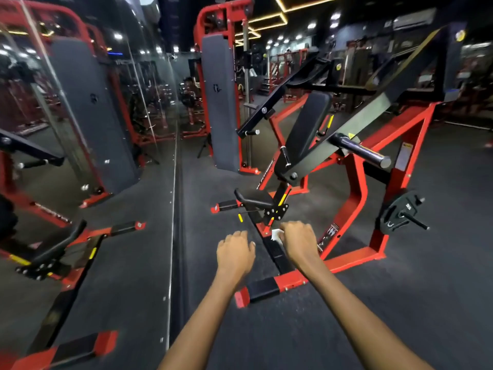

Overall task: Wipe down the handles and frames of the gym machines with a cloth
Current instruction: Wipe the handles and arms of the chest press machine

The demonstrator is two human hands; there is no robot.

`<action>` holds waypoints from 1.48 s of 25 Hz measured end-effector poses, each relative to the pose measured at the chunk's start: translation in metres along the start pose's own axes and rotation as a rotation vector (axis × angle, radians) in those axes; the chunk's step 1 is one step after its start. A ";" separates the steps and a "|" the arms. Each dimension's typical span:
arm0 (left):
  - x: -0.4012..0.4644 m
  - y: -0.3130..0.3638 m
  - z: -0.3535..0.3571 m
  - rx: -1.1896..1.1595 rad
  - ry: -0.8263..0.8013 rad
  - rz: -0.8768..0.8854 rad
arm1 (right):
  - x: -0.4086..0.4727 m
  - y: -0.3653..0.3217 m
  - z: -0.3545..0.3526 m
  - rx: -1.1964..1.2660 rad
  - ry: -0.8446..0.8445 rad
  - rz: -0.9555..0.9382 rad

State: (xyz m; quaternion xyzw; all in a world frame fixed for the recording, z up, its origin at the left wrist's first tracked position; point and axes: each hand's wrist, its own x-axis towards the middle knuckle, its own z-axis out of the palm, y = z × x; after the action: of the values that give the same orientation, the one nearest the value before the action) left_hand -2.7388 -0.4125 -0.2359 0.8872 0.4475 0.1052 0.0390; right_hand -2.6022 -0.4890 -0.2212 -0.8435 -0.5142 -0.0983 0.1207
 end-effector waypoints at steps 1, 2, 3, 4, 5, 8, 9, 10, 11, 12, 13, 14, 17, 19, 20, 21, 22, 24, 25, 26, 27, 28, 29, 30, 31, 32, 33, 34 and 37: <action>0.033 -0.007 0.004 0.004 0.007 0.021 | 0.029 -0.002 0.008 -0.001 0.002 0.009; 0.064 -0.013 0.007 0.004 0.015 0.041 | 0.058 -0.003 0.016 -0.017 0.002 0.018; 0.091 -0.019 0.009 -0.008 0.016 0.054 | 0.084 -0.003 0.022 -0.036 0.003 0.028; 0.115 -0.025 0.008 -0.019 0.016 0.062 | 0.107 -0.003 0.027 -0.045 0.001 0.034; 0.142 -0.034 0.011 -0.032 0.016 0.069 | 0.135 -0.004 0.035 -0.043 -0.005 0.039; 0.223 -0.068 0.027 -0.037 -0.001 0.039 | 0.214 -0.016 0.069 -0.021 -0.041 0.052; 0.251 -0.079 0.035 -0.034 -0.010 0.024 | 0.241 -0.020 0.084 -0.008 -0.047 0.052; 0.281 -0.091 0.043 -0.035 -0.022 0.015 | 0.268 -0.025 0.101 -0.003 -0.055 0.053; 0.308 -0.100 0.051 -0.037 -0.033 0.013 | 0.294 -0.029 0.115 -0.003 -0.067 0.055; 0.335 -0.109 0.057 -0.040 -0.039 0.016 | 0.320 -0.034 0.127 0.004 -0.075 0.056; 0.367 -0.119 0.064 -0.037 -0.037 0.024 | 0.352 -0.038 0.142 0.014 -0.071 0.053; 0.402 -0.128 0.069 -0.024 -0.033 0.026 | 0.386 -0.042 0.155 0.020 -0.068 0.053; 0.509 -0.156 0.076 0.051 -0.055 0.037 | 0.494 -0.049 0.184 0.021 -0.065 0.055; 0.577 -0.174 0.075 0.080 -0.042 0.067 | 0.565 -0.051 0.201 0.000 -0.044 0.062; 0.606 -0.181 0.074 0.069 -0.030 0.069 | 0.594 -0.052 0.208 -0.008 -0.035 0.063; 0.637 -0.190 0.075 0.058 -0.025 0.068 | 0.625 -0.054 0.216 0.002 -0.042 0.073; 0.666 -0.199 0.079 0.045 -0.026 0.063 | 0.654 -0.057 0.226 0.013 -0.051 0.087; 0.727 -0.216 0.092 0.036 -0.030 0.059 | 0.713 -0.062 0.248 0.036 -0.042 0.115; 0.759 -0.224 0.100 0.045 -0.031 0.071 | 0.744 -0.064 0.261 0.044 -0.036 0.123; 0.792 -0.232 0.108 0.051 -0.030 0.089 | 0.774 -0.067 0.272 0.044 -0.029 0.130; 0.826 -0.239 0.116 0.046 -0.032 0.109 | 0.803 -0.069 0.282 0.036 -0.025 0.140; 0.856 -0.246 0.121 0.035 -0.029 0.129 | 0.829 -0.071 0.289 0.023 -0.025 0.149; 0.884 -0.252 0.125 0.025 -0.025 0.152 | 0.853 -0.073 0.296 0.011 -0.031 0.162; 0.916 -0.261 0.131 0.014 -0.024 0.177 | 0.881 -0.076 0.306 0.011 -0.036 0.183; 0.949 -0.271 0.135 0.008 -0.022 0.199 | 0.909 -0.079 0.314 0.024 -0.037 0.212; 0.983 -0.280 0.138 0.011 -0.018 0.217 | 0.937 -0.082 0.322 0.036 -0.035 0.239; 1.016 -0.289 0.142 0.015 -0.016 0.232 | 0.965 -0.085 0.329 0.051 -0.028 0.261; 1.048 -0.297 0.144 0.005 -0.019 0.250 | 0.993 -0.086 0.338 0.073 -0.012 0.285; 1.126 -0.305 0.152 -0.045 -0.042 0.296 | 1.056 -0.087 0.354 0.086 0.016 0.343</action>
State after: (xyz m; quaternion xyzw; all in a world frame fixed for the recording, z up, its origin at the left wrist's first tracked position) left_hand -2.2952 0.6765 -0.2626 0.9444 0.3083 0.1013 0.0519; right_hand -2.1873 0.5483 -0.2432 -0.9120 -0.3656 -0.0609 0.1758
